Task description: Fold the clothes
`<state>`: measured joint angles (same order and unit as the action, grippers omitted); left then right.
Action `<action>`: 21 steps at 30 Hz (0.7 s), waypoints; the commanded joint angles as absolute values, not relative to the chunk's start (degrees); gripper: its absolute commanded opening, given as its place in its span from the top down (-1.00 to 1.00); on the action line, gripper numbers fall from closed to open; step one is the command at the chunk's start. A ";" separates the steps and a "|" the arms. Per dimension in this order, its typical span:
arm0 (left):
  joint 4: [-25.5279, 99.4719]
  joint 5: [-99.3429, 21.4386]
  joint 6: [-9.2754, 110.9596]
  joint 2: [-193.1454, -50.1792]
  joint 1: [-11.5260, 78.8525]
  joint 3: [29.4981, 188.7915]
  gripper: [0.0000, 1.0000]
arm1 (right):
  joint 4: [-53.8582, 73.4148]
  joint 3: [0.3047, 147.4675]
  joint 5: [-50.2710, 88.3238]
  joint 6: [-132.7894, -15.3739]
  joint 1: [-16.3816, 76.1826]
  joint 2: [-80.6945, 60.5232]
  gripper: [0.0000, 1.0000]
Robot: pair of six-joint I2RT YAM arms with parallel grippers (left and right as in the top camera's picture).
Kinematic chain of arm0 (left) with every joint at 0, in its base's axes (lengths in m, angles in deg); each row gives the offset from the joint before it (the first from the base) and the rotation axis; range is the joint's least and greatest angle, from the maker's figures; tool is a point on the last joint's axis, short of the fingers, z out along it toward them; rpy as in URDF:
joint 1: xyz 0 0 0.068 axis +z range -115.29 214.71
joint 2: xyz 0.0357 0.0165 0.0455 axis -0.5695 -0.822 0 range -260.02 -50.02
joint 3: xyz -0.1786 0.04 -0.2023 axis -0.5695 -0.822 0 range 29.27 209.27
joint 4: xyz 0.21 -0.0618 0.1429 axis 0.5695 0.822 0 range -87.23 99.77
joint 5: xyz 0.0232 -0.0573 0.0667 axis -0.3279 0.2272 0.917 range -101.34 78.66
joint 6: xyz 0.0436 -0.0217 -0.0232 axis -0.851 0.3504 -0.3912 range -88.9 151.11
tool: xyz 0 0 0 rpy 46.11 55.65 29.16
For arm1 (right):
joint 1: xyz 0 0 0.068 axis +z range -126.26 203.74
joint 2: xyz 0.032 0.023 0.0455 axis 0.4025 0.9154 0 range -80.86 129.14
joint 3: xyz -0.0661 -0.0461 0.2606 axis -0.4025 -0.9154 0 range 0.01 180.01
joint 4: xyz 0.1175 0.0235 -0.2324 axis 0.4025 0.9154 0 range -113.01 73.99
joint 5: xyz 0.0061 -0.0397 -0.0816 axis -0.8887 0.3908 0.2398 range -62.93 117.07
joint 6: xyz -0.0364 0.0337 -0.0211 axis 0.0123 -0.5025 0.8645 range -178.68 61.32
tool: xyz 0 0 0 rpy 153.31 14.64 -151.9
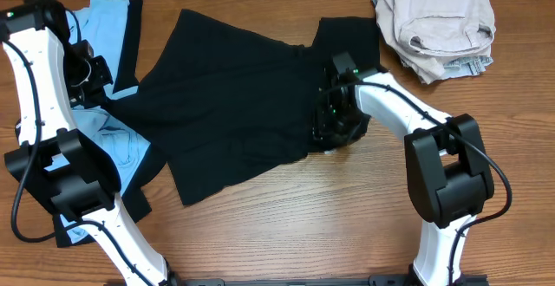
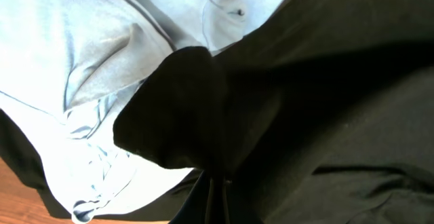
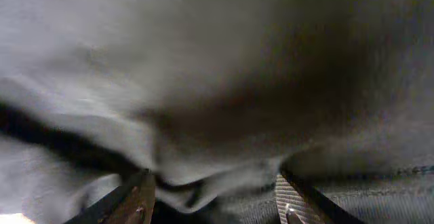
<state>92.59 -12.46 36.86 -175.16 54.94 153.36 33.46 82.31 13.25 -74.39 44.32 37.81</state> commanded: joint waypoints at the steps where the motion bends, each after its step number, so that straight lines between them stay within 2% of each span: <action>1: 92.06 -13.51 36.45 -174.74 53.52 153.10 0.92 | 30.58 76.76 16.50 -78.06 43.35 38.56 -0.22; 11: 92.91 -13.51 37.91 -174.74 51.53 148.90 0.92 | 25.20 71.93 22.60 -79.96 34.39 38.82 -0.22; 16: 89.92 -13.55 38.70 -174.74 51.40 137.84 0.92 | 19.73 71.97 22.49 -77.19 27.59 38.82 -0.18; 21: 82.58 -17.47 39.03 -174.74 50.98 124.34 0.91 | 12.02 72.15 22.34 -72.11 24.69 38.82 -0.18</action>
